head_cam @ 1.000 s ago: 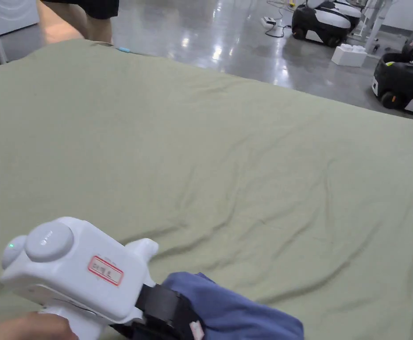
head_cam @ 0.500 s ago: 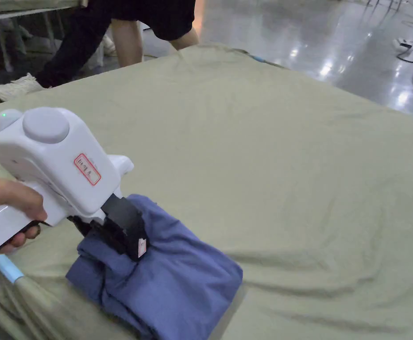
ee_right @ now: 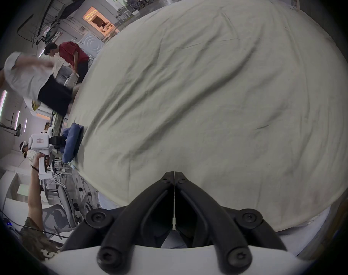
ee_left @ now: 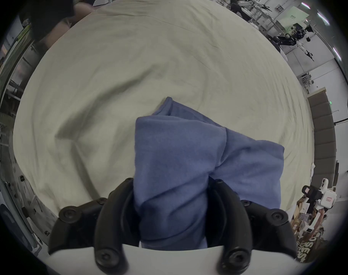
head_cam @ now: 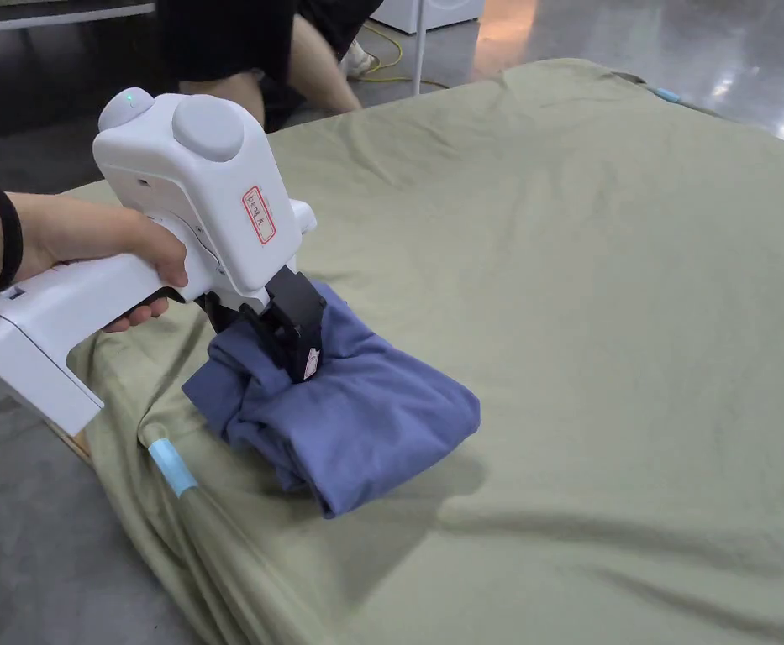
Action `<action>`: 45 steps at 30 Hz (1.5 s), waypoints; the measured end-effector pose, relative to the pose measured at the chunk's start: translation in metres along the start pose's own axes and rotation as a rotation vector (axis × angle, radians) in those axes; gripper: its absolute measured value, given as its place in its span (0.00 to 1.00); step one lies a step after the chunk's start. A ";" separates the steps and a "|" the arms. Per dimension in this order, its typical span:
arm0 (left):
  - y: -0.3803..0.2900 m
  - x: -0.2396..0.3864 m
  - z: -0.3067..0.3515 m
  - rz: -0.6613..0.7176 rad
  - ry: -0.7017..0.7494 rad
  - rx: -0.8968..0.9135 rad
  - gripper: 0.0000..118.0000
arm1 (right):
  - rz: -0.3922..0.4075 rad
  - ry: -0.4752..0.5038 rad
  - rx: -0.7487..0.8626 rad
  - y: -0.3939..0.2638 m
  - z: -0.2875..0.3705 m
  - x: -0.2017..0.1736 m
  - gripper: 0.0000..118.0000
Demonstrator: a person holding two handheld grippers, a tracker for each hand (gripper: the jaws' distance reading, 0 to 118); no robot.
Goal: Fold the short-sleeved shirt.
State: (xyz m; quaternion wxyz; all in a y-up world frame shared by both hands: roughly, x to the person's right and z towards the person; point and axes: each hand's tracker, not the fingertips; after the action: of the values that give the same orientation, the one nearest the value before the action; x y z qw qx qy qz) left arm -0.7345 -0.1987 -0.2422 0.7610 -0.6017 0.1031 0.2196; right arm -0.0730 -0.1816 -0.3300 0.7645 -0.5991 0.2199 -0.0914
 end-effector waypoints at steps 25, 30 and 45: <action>-0.165 0.248 0.037 0.258 -0.651 0.835 0.00 | 0.125 -0.110 0.420 0.003 0.065 0.087 0.02; -0.163 0.366 0.040 -0.027 -0.603 1.015 0.00 | 0.131 -0.140 0.636 0.002 0.098 0.096 0.02; -0.218 0.454 0.078 -0.442 -0.124 1.420 0.00 | 0.284 -0.443 1.164 -0.044 0.145 0.110 0.02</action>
State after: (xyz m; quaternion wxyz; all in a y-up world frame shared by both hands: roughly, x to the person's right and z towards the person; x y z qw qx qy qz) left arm -0.2425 -0.0676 -0.2244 0.9974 0.0414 0.0537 -0.0241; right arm 0.0941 -0.1107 -0.2864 0.9968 -0.0556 0.0483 0.0321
